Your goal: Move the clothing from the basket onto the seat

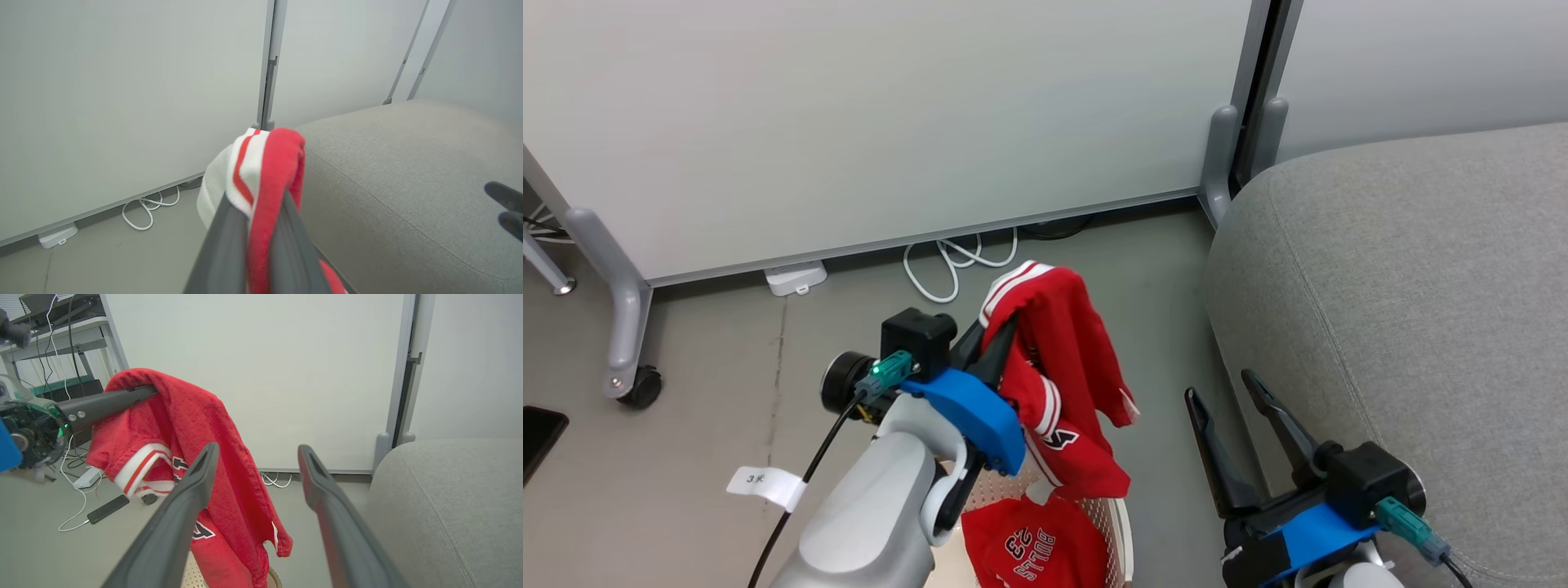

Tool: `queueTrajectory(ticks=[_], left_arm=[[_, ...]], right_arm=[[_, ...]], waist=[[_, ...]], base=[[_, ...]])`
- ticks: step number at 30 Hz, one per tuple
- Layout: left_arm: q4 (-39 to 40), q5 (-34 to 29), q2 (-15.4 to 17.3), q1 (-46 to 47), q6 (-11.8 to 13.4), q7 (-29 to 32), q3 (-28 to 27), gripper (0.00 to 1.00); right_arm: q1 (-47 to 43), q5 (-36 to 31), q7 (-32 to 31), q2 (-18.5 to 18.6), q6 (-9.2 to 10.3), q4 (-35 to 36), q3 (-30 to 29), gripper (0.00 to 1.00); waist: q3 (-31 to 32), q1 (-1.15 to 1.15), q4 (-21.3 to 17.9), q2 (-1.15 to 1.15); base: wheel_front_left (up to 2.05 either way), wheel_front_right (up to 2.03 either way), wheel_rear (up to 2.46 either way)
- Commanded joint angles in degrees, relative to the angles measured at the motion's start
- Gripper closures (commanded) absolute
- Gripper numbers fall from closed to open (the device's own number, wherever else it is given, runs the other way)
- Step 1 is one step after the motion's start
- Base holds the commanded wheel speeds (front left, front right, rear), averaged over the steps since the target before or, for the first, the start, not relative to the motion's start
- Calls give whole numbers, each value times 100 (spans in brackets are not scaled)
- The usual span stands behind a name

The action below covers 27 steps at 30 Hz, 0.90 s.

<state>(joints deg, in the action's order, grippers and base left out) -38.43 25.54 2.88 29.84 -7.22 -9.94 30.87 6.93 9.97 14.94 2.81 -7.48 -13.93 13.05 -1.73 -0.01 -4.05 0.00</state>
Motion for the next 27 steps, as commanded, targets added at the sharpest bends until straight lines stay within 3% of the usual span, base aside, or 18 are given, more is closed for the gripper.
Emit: queueTrajectory(ticks=[1,15,27], left_arm=[[164,80,2,106,3,55,63,100],[1114,503,3,475,361,600,724,100],[1213,839,3,756,582,669,1268,100]], right_arm=[[-96,-9,-18,14,-3,-16,33,0],[-215,-53,-160,14,-3,51,107,0],[-169,-61,-237,14,-3,48,184,0]], waist=[[44,1,17,0],[235,1,36,0],[261,1,-15,0]], base=[[0,0,0],[0,0,0],[0,0,0]])
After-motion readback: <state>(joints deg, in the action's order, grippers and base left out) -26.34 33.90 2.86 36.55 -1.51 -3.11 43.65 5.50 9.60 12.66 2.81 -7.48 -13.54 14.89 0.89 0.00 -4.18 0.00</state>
